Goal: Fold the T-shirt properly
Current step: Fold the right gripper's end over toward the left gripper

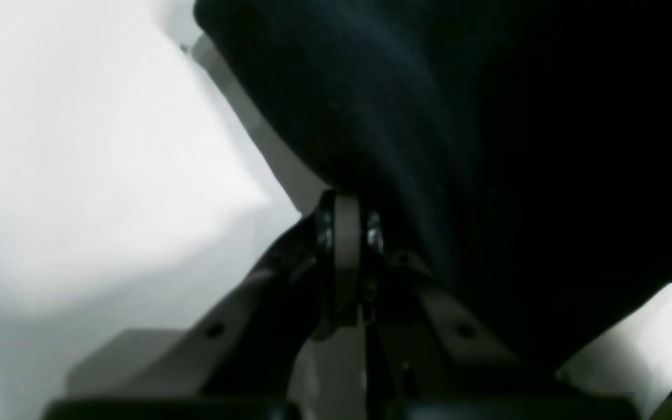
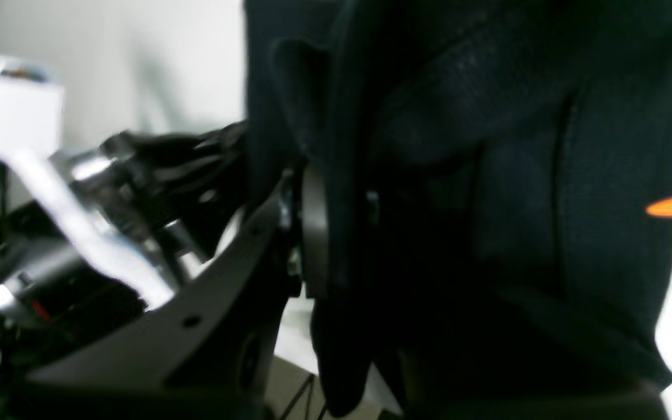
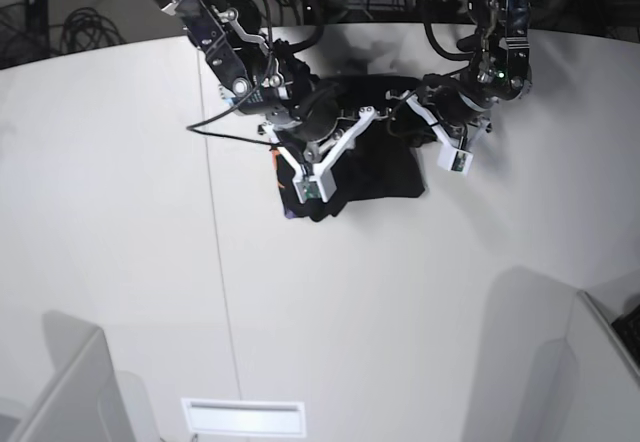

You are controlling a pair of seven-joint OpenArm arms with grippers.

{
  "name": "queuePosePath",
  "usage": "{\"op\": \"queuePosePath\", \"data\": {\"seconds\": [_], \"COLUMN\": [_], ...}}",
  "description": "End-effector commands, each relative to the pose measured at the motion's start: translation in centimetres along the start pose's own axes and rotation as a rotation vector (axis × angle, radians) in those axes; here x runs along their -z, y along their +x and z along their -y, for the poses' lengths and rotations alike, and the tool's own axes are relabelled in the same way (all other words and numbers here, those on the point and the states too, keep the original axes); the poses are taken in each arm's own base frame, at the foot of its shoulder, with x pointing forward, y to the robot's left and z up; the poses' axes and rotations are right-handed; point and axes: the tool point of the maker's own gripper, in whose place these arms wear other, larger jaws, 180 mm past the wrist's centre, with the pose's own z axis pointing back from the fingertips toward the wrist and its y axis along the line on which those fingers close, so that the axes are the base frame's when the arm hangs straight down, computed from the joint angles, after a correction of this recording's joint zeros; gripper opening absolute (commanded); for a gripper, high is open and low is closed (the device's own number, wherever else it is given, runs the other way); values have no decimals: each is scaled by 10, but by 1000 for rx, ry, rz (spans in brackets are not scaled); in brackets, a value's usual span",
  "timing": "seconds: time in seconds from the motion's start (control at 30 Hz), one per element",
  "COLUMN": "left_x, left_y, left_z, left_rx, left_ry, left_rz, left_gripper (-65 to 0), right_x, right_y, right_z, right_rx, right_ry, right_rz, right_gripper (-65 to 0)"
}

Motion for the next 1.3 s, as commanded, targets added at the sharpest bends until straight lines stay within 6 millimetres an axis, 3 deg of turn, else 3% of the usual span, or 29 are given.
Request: {"op": "queuePosePath", "data": {"seconds": [0.0,0.13,0.57,0.73,1.17,1.27], "left_x": [-2,-3,-3,-3,-4,-13], "left_y": [-10,-10,-10,-10,-9,-4], "left_z": [-5,-6,-6,-7,-9,-30], "left_rx": [17,15,16,15,11,-24], "left_ry": [21,24,23,26,32,84], "left_rz": [-51,-49,-50,-49,-46,-22], "left_gripper": [-650,-650,-650,-650,-650,-650], "right_x": [-3,-2,10,11,25,30], "right_y": [17,12,1,-5,-10,-15], "right_z": [-7,-20,-13,-31,-31,-29], "right_rx": [-13,-45,-52,-79,-74,-68], "right_ry": [18,47,24,61,45,33], "right_rz": [57,45,-3,-21,-53,-71], "right_gripper": [-650,-650,-650,-650,-650,-650]}}
